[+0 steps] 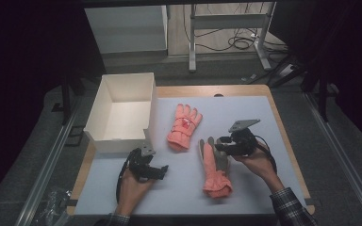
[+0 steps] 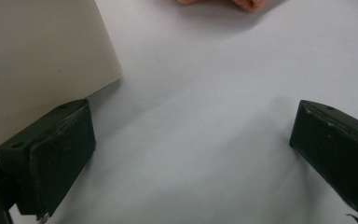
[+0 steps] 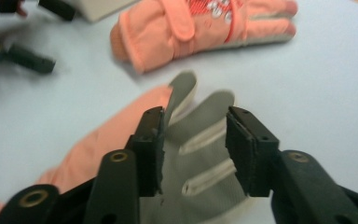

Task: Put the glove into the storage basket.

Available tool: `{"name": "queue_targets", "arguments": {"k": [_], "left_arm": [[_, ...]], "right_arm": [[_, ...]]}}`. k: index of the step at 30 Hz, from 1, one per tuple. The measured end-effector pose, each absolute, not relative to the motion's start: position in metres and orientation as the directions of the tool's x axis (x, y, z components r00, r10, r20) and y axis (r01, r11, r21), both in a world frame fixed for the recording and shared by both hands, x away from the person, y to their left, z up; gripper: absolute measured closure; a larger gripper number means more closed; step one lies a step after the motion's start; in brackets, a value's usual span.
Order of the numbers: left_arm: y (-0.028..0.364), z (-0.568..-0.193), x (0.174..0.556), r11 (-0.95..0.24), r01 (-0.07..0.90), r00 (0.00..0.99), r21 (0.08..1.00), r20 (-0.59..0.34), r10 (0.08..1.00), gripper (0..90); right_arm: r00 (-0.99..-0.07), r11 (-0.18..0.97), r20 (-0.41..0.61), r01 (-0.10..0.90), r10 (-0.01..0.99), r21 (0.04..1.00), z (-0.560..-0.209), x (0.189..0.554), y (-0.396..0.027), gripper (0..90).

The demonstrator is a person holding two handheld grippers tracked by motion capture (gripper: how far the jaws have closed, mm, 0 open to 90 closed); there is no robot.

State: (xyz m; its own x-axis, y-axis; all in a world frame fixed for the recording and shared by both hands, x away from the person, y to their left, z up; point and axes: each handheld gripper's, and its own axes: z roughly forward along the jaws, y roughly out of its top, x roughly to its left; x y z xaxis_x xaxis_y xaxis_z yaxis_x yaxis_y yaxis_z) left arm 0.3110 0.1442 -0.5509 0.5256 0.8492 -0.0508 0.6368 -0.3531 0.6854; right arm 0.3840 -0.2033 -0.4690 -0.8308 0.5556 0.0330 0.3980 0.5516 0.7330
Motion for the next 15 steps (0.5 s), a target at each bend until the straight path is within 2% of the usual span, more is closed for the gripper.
{"name": "queue_targets", "arguments": {"k": [4, 15], "left_arm": [[0.144, -0.551, 0.311, -0.35, 0.638, 0.525, 0.685, -0.054, 0.85, 0.1], [0.144, -0.551, 0.311, -0.35, 0.638, 0.524, 0.687, -0.055, 0.85, 0.1]], "right_arm": [[-0.81, 0.51, 0.069, 0.43, 0.583, 0.745, -0.465, 0.396, -0.191, 50.2], [-0.799, 0.496, 0.064, 0.432, 0.598, 0.753, -0.465, 0.423, -0.158, 44.2]]}}
